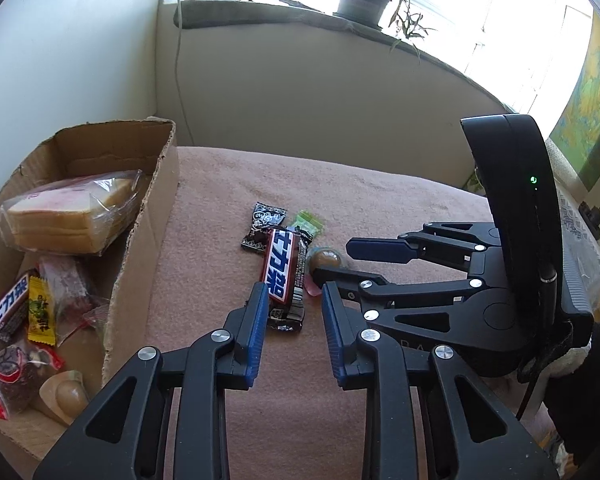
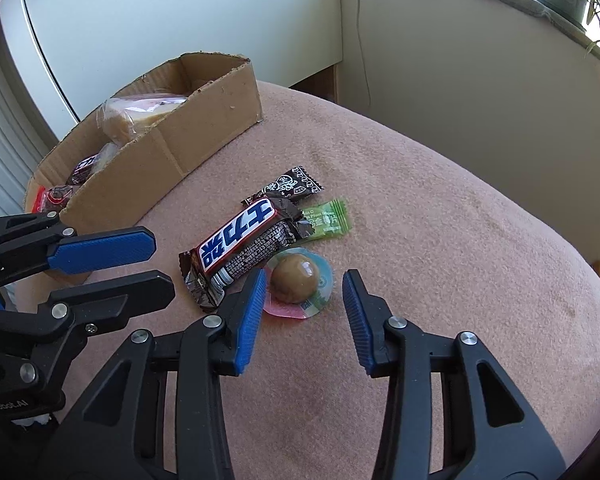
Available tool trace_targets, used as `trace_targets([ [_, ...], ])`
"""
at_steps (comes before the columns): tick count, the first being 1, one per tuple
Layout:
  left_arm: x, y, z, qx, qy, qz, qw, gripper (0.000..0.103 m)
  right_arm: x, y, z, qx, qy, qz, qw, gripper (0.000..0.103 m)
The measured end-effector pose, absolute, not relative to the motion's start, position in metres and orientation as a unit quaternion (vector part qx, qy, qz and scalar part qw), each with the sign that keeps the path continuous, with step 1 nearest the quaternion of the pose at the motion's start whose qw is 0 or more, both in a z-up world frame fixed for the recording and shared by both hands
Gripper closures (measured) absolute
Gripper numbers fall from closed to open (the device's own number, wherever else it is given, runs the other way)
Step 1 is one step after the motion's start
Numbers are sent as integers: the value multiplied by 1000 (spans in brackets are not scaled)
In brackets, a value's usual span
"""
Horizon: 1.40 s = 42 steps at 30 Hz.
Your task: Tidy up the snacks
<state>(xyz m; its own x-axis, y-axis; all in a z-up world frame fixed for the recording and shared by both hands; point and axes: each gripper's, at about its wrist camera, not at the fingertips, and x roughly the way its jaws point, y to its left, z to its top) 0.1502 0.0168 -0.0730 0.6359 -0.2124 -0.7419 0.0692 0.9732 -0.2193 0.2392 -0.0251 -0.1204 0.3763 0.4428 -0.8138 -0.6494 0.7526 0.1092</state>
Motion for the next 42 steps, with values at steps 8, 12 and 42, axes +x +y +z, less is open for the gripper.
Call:
trace_targets([
  [8, 170, 15, -83, -80, 438, -70, 893, 81, 242, -17, -127, -133, 447, 335, 819, 68],
  [12, 179, 9, -89, -66, 445, -71, 890, 76, 241, -25, -127, -144, 445, 327, 821, 68],
  [42, 173, 16, -82, -37, 427, -57, 902, 76, 233, -43, -118, -131, 440, 296, 838, 72],
])
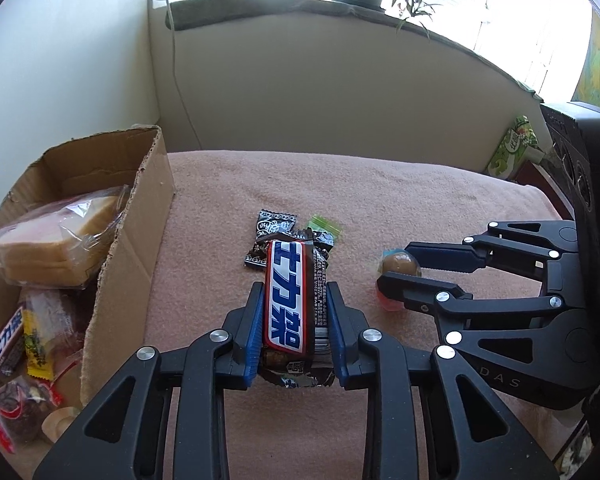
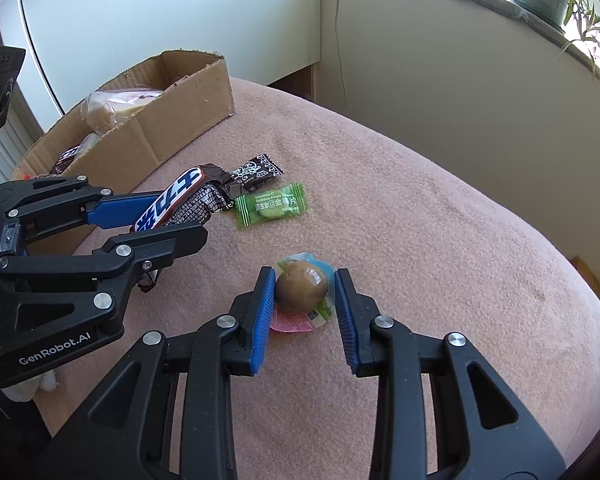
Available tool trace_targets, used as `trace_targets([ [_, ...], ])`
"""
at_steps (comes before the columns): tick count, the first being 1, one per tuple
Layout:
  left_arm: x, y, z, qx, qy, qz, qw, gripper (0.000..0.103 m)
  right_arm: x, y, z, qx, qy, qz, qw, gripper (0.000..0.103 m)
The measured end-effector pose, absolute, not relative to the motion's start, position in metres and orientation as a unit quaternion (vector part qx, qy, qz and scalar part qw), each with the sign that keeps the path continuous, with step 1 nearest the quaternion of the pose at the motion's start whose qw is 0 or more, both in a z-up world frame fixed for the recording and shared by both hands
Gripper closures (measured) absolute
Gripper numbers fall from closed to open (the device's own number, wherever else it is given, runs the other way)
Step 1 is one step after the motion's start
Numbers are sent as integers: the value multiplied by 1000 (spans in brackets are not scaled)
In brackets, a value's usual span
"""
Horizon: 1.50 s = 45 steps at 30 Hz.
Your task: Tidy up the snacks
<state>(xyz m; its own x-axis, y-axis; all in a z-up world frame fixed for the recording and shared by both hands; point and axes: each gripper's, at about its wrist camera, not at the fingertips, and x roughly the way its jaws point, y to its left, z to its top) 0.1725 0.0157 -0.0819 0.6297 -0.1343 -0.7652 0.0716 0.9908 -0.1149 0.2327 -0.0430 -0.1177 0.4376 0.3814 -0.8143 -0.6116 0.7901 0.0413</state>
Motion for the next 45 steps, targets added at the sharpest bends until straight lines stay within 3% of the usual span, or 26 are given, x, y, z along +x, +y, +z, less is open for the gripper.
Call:
trace_targets([
  [25, 105, 80, -30, -69, 363, -18, 929, 76, 183, 2, -59, -153, 388, 313, 853, 72],
  [45, 83, 160, -33, -97, 357, 62, 927, 76, 168, 97, -41, -172, 363, 374, 836, 72],
])
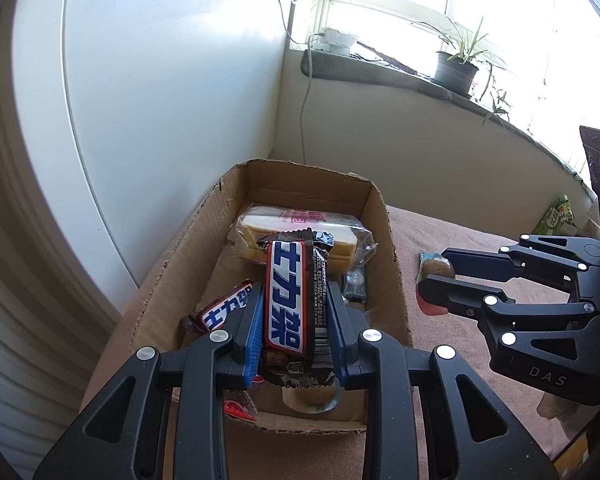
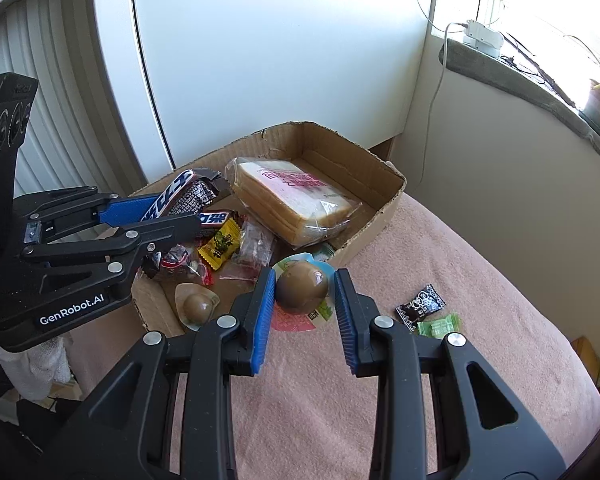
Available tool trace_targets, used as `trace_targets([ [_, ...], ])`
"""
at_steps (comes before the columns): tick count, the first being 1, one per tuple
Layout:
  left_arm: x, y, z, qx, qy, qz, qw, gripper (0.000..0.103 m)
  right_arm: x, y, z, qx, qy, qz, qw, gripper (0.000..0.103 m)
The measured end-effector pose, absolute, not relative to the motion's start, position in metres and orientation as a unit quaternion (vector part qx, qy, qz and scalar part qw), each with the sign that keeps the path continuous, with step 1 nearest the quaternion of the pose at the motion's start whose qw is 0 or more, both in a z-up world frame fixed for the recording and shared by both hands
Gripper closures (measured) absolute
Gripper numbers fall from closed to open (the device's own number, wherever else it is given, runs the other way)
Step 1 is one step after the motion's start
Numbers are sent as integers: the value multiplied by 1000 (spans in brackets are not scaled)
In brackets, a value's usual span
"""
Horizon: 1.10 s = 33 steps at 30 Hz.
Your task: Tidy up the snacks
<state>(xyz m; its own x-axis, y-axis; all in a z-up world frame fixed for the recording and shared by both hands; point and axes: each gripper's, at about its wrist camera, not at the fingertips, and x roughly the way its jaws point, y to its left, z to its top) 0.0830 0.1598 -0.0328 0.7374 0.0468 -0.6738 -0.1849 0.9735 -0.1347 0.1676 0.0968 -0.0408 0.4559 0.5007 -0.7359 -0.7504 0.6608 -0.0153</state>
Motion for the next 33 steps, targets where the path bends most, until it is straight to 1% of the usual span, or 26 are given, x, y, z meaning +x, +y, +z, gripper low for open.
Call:
trace_targets([
  [19, 85, 183, -31, -101, 355, 94, 925, 76, 175, 142, -47, -162, 369, 410, 818, 72],
  [28, 82, 182, -28, -99, 351, 102, 926, 75, 178, 142, -49, -158, 368, 409, 820, 68],
  [29, 82, 181, -27, -98, 351, 103, 926, 71, 179, 142, -49, -157, 367, 408, 821, 66],
  [30, 82, 181, -27, -97, 350, 103, 926, 70, 179, 141, -49, -155, 367, 407, 822, 62],
  [32, 81, 181, -27, -97, 350, 105, 926, 69, 179, 138, -47, -154, 362, 405, 826, 45],
  [33, 81, 181, -27, -96, 350, 105, 926, 69, 179, 137, -47, -155, 359, 403, 827, 43],
])
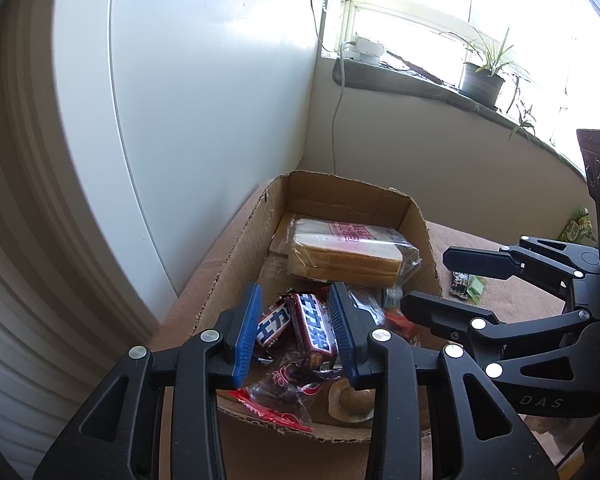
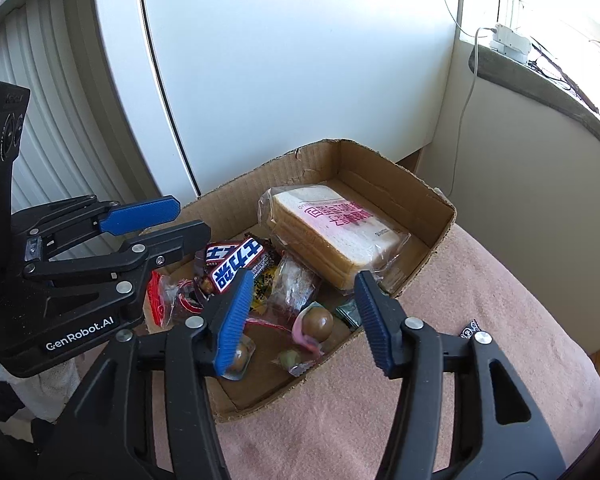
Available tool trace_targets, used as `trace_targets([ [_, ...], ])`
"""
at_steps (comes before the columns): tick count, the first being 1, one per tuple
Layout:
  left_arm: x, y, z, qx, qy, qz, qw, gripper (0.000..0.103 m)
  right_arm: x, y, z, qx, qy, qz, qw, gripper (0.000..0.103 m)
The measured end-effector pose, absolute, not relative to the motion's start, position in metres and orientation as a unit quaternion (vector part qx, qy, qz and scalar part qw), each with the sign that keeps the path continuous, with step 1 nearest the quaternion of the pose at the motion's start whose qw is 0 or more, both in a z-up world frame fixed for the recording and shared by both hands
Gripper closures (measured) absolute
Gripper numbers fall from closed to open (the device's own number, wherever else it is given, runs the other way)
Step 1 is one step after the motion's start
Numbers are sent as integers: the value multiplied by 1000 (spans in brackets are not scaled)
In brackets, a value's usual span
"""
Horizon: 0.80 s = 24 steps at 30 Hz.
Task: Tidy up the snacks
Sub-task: 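Open both tools to drop the bar and round candy into the box, then move left tool to the black candy packet while right tool moves to the green candy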
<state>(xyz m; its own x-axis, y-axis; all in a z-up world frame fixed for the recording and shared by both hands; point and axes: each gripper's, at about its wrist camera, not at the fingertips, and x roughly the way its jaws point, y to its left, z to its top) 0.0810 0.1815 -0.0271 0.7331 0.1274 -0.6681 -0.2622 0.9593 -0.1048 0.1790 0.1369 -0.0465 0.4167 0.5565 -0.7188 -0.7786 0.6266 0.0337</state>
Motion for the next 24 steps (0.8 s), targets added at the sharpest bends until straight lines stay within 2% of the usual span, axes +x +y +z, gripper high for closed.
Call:
trace_targets([
  [3, 82, 181, -26, -96, 350, 106, 926, 67, 179, 132, -44, -154, 356, 401, 830, 39],
  [5, 82, 180, -26, -96, 349, 105, 926, 63, 179, 129, -42, -155, 352, 396, 834, 29],
  [9, 82, 174, -25, -91, 347, 102, 928, 63, 180, 118, -39, -150, 347, 388, 841, 25],
  [11, 82, 170, -24, -90, 345, 102, 929, 55, 182, 111, -39, -149, 345, 383, 844, 20],
  [13, 82, 167, -23, -91, 344, 101, 929, 54, 183, 104, -38, -147, 344, 376, 848, 14],
  [24, 87, 134, -19, -85, 339, 72, 934, 53, 216, 42, -29, -107, 352, 335, 867, 13],
])
